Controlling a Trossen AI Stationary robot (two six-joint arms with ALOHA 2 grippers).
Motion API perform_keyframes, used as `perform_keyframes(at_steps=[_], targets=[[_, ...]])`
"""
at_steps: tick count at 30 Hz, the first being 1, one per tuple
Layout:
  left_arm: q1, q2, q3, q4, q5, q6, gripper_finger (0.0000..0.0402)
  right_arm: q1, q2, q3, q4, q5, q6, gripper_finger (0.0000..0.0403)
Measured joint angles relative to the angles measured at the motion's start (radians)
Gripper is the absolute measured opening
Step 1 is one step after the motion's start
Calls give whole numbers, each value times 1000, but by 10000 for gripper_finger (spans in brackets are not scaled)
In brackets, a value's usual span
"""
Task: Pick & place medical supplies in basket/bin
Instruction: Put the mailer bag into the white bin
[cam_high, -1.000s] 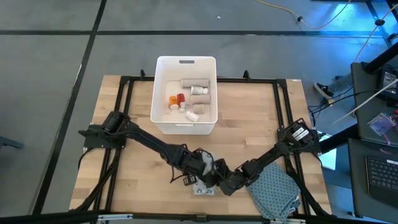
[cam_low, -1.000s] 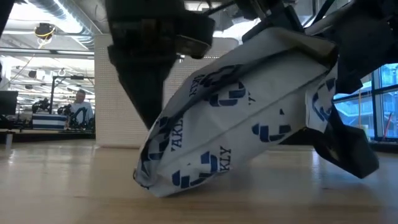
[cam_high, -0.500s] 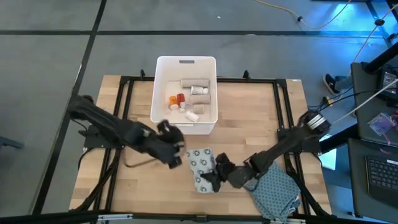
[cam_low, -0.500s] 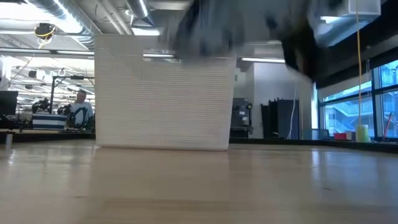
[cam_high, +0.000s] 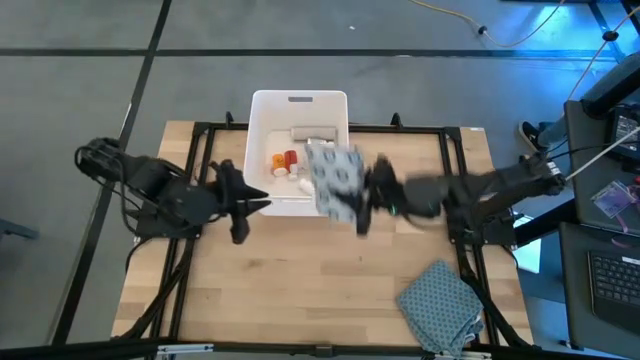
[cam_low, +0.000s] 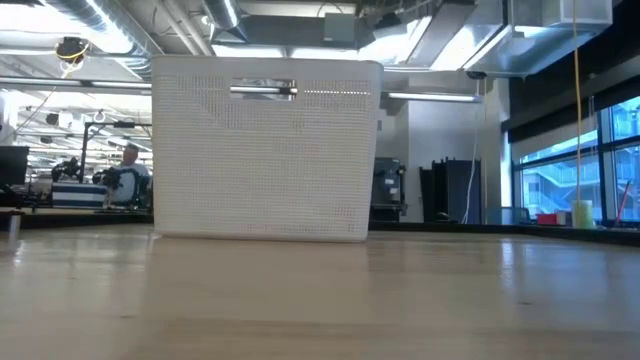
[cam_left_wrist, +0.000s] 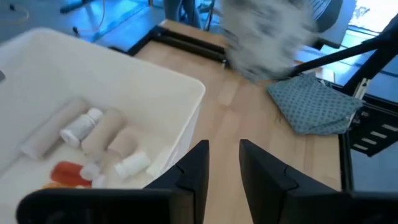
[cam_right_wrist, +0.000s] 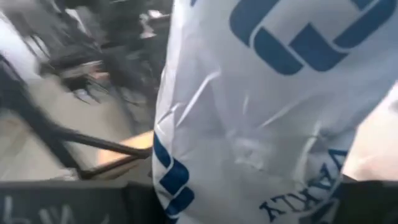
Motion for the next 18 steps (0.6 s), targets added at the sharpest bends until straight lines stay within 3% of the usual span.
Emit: perform_keyframes(at_steps=[7,12,18], targets=[[11,-63,0,-5,-2,90,77,-323,134,340,-347,-269,-195,159],[11,-92,0,-39,-5,113,74,-484,298,466,-425,-503,-285,159],[11,-119,0,-92,-51,111,67,-579,519,555,-446,-748,-395,159]])
